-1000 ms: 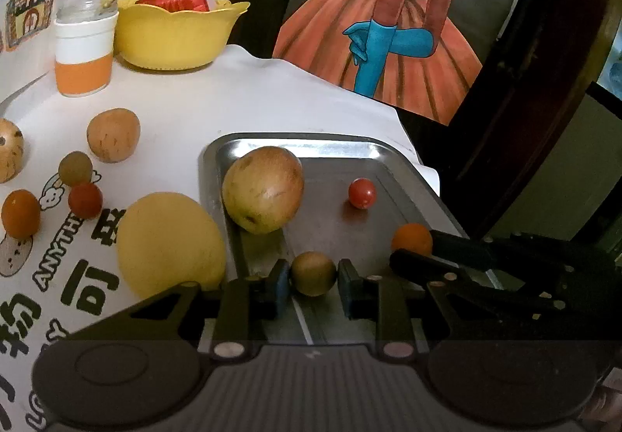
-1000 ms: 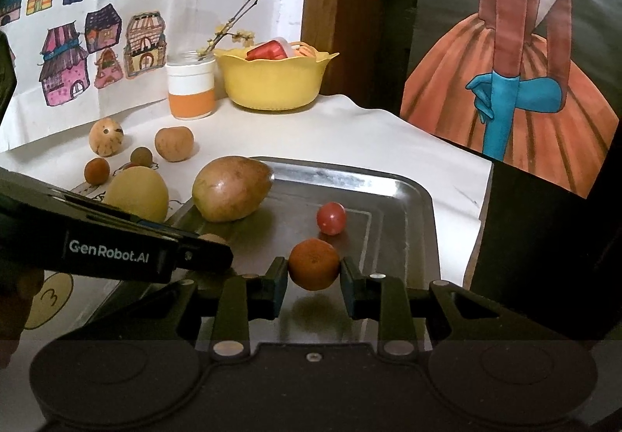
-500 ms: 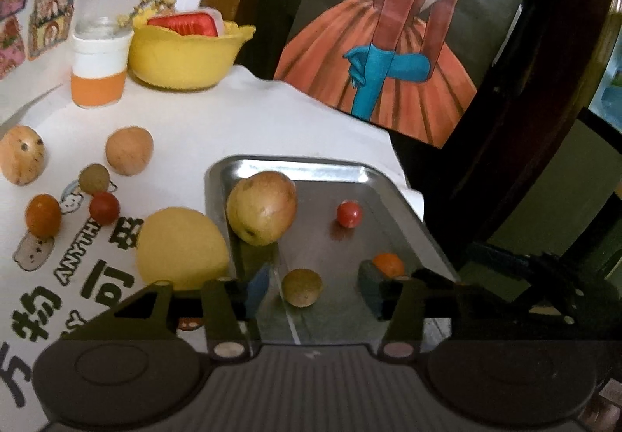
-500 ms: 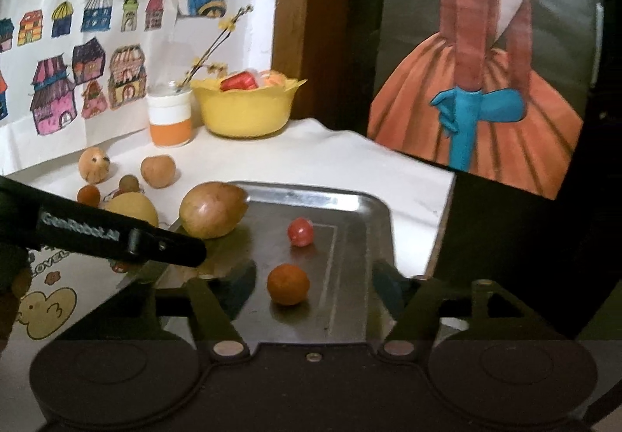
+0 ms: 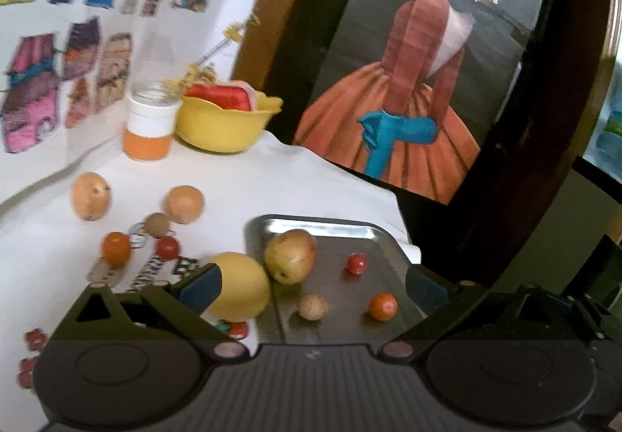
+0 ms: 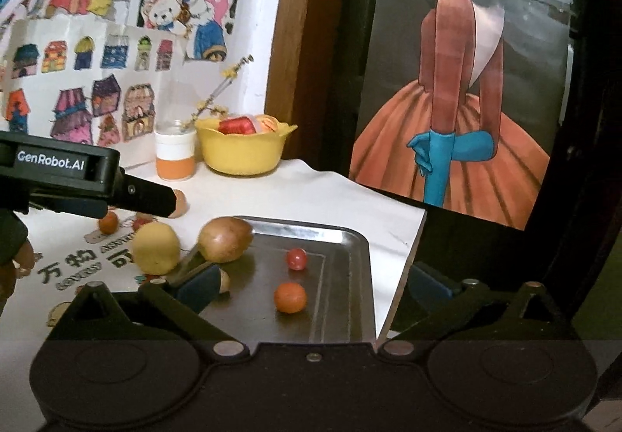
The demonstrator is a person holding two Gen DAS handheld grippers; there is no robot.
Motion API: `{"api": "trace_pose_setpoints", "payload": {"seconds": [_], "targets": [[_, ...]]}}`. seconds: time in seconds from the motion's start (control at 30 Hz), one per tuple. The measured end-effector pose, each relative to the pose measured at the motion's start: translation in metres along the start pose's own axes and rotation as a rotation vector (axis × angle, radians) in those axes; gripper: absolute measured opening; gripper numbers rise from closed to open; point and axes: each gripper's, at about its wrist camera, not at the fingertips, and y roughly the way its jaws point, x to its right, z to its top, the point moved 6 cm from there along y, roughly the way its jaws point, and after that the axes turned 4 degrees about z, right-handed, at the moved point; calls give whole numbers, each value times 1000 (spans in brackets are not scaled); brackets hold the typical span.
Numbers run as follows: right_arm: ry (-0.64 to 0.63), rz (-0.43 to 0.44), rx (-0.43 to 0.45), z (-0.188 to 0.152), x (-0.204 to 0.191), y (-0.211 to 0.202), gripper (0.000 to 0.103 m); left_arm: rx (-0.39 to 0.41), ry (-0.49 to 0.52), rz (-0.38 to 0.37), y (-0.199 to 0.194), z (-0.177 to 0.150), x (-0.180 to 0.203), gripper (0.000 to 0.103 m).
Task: Organize fruits
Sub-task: 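Open both tools and lift them away from the tray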
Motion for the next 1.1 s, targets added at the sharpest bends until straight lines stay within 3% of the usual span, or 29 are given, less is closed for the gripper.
{"api": "trace_pose_setpoints", "payload": {"seconds": [0.5,1.1], "targets": [[-35,11,74,6,-37,-77,102,52,-1,115,-74,-15,-39,103],[-9,109,-17,-28,-95,-111,102,-6,46,190,-122,-57,-79,103]]}}
